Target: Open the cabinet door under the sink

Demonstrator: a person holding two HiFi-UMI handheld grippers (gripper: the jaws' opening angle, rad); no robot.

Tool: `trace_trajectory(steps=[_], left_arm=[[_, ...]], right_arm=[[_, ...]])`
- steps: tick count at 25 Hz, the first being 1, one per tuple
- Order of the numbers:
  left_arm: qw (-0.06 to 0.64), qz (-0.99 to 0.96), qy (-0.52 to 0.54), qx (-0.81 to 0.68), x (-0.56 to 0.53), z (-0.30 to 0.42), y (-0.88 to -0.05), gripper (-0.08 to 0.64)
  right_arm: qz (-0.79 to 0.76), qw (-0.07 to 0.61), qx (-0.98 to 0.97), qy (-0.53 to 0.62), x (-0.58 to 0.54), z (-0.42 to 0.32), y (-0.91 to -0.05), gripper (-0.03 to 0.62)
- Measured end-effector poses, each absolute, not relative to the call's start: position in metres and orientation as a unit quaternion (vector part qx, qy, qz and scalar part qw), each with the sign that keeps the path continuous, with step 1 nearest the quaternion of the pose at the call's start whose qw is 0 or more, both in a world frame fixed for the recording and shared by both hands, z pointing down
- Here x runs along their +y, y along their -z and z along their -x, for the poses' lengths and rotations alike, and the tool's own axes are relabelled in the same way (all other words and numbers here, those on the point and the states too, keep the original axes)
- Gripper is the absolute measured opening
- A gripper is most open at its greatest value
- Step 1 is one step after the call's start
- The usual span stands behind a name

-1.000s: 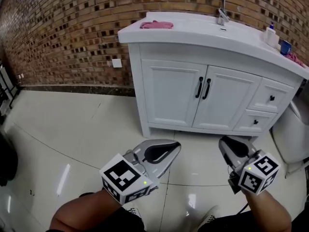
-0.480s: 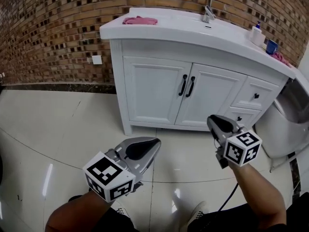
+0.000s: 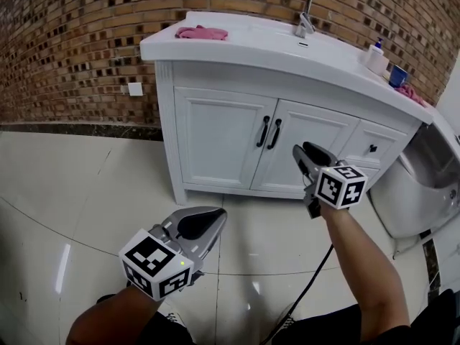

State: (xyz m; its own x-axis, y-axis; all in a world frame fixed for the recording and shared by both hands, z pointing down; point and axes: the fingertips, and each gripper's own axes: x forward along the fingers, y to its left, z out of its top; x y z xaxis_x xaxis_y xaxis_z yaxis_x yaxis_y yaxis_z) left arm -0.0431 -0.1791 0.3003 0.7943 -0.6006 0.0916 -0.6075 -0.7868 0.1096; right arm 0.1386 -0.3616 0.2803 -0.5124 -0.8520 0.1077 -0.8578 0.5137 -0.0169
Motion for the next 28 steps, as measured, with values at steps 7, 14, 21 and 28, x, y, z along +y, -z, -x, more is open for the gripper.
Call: trace_trajectory(steps=[7,14,21,28], left_arm=[[0.065,-0.941,-0.014,-0.333,-0.192,0.047,-0.296,0.006],[0.071,-0.943,-0.022,-0.325,-0.203,0.04,-0.302,0.006],[0.087,-0.944,-0.029,-0.316,-0.213,0.035,-0.313,0.006],[0.095,-0.943,-0.039,-0.316,-0.219,0.037,-0.319,0.006]], right_arm=[[-0.514,0.069,-0.854,-0.045,-0.413,-0.132,-0.314,0.132],[-0.521,0.072,-0.848,-0.058,-0.447,-0.126,-0.335,0.132],[-0.506,0.072,-0.857,-0.059,-0.463,-0.109,-0.348,0.132],[-0.509,0.081,-0.856,-0.042,-0.468,-0.105,-0.35,0.11]])
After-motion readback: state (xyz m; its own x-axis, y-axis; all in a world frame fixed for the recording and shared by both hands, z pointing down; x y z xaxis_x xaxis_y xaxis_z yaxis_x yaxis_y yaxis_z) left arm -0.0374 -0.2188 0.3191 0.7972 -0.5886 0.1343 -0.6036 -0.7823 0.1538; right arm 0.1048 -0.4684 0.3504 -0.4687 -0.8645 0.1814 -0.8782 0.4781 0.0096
